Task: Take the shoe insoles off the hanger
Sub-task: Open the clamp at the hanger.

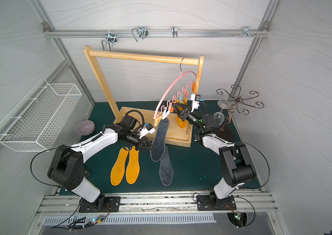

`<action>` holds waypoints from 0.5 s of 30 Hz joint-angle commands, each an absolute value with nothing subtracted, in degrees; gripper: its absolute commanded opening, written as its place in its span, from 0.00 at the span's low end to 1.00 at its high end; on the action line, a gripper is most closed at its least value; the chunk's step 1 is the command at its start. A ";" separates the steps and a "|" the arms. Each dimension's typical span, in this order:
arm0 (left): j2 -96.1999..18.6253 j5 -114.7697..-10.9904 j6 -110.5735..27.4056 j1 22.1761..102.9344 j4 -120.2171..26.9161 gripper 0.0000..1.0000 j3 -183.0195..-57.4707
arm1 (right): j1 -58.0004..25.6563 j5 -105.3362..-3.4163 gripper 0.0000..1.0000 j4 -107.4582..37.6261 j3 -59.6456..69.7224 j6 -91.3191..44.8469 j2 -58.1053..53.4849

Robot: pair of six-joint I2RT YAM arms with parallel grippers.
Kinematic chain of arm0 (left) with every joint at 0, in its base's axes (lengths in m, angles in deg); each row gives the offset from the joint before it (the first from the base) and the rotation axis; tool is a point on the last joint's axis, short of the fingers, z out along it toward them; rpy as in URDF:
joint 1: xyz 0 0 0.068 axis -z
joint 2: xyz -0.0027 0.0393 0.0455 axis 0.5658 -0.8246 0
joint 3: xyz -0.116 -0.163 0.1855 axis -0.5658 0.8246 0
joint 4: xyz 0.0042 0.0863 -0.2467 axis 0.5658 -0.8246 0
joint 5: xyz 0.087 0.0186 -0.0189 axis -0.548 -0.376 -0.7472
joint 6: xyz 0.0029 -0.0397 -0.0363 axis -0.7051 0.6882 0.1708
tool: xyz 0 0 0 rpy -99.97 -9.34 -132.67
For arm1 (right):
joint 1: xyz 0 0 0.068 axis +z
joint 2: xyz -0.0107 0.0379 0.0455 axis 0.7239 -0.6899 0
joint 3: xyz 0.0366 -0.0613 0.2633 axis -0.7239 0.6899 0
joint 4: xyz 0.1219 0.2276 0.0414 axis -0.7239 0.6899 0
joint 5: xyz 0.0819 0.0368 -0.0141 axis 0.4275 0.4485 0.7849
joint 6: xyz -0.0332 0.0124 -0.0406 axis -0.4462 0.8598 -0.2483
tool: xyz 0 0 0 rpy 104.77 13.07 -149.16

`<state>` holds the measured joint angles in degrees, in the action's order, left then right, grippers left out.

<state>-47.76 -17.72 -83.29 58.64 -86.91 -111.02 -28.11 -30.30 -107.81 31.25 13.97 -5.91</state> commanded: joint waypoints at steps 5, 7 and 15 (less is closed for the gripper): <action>-43.58 -17.72 -87.74 56.22 -89.96 0.00 -108.17 | -28.52 -31.11 0.42 -107.88 34.24 14.61 -6.31; -42.67 -17.72 -88.03 55.57 -90.61 0.00 -107.62 | -28.52 -31.13 0.43 -107.88 35.65 13.77 -5.60; -37.58 -18.07 -88.28 54.49 -89.17 0.00 -103.99 | -28.36 -30.06 0.50 -107.79 40.55 11.42 -3.03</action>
<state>-39.54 -18.23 -86.16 54.73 -89.79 -103.74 -28.11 -30.34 -107.33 39.40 12.98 -5.39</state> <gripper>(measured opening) 0.070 0.500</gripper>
